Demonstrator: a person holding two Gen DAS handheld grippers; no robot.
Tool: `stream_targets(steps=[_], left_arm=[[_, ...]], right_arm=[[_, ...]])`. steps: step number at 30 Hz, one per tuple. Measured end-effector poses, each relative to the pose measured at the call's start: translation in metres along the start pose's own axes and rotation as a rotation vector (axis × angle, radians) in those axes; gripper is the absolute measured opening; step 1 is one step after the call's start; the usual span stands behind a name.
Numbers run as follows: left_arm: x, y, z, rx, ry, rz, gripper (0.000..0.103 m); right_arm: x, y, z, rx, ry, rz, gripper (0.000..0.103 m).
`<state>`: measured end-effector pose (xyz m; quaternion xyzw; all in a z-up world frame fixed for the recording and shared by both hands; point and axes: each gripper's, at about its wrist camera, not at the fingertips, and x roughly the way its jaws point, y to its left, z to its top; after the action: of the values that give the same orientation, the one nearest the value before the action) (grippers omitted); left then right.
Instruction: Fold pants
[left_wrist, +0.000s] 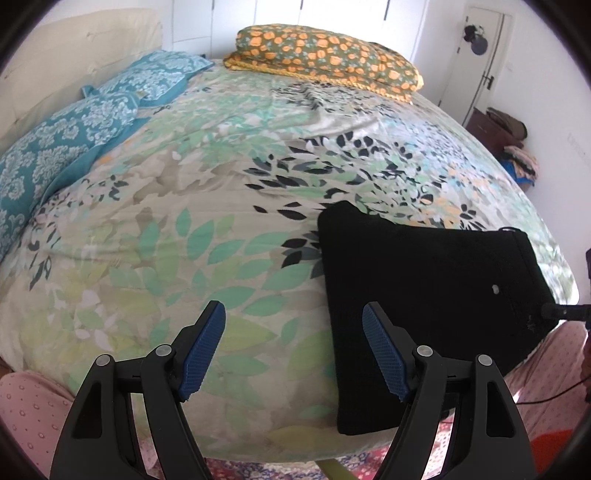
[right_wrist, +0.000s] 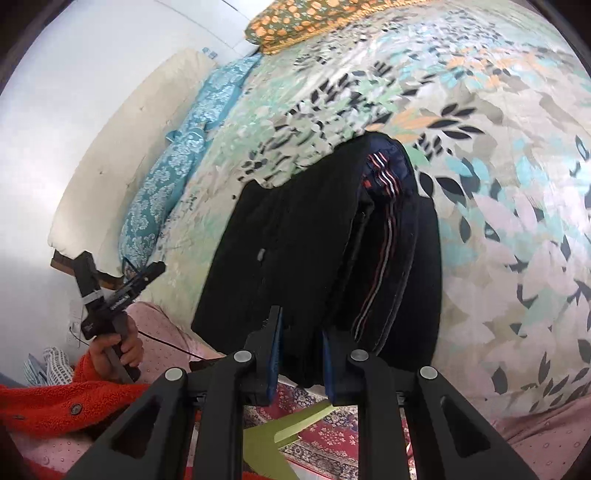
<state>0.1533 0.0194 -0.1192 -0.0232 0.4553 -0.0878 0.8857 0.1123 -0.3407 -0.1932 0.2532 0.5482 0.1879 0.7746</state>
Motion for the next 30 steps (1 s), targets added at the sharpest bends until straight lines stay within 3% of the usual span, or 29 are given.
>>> stream_targets(steps=[2,5,7,9,10,13,16,20,27,30], left_arm=[[0.006,-0.013,-0.001,0.036,0.021,-0.009,0.079],[0.011,-0.029,-0.003,0.088,0.039,-0.024,0.079],[0.015,-0.041,-0.004,0.126,0.048,-0.014,0.079],[0.021,-0.049,-0.006,0.161,0.066,0.015,0.079],[0.024,-0.052,-0.008,0.177,0.073,0.034,0.079],[0.031,-0.058,-0.013,0.207,0.092,0.067,0.079],[0.036,-0.061,-0.016,0.228,0.105,0.089,0.079],[0.039,-0.062,-0.017,0.248,0.11,0.118,0.079],[0.042,-0.059,-0.021,0.258,0.122,0.137,0.079],[0.042,-0.059,-0.02,0.259,0.12,0.135,0.079]], right_arm=[[0.016,-0.017,-0.008,0.046,0.046,-0.035,0.019],[0.02,-0.021,-0.007,0.074,0.046,-0.051,0.02],[0.02,-0.01,-0.003,0.023,0.051,-0.11,0.023],[0.016,0.001,0.001,-0.027,0.058,-0.176,0.038],[0.01,0.01,0.004,-0.067,0.046,-0.222,0.041],[-0.012,0.045,0.018,-0.223,-0.047,-0.343,0.042],[-0.02,0.073,0.041,-0.313,-0.138,-0.33,0.042],[-0.001,0.089,0.07,-0.374,-0.191,-0.31,0.042],[0.054,0.048,0.089,-0.309,-0.105,-0.406,0.039],[0.059,0.034,0.085,-0.28,-0.123,-0.395,0.039]])
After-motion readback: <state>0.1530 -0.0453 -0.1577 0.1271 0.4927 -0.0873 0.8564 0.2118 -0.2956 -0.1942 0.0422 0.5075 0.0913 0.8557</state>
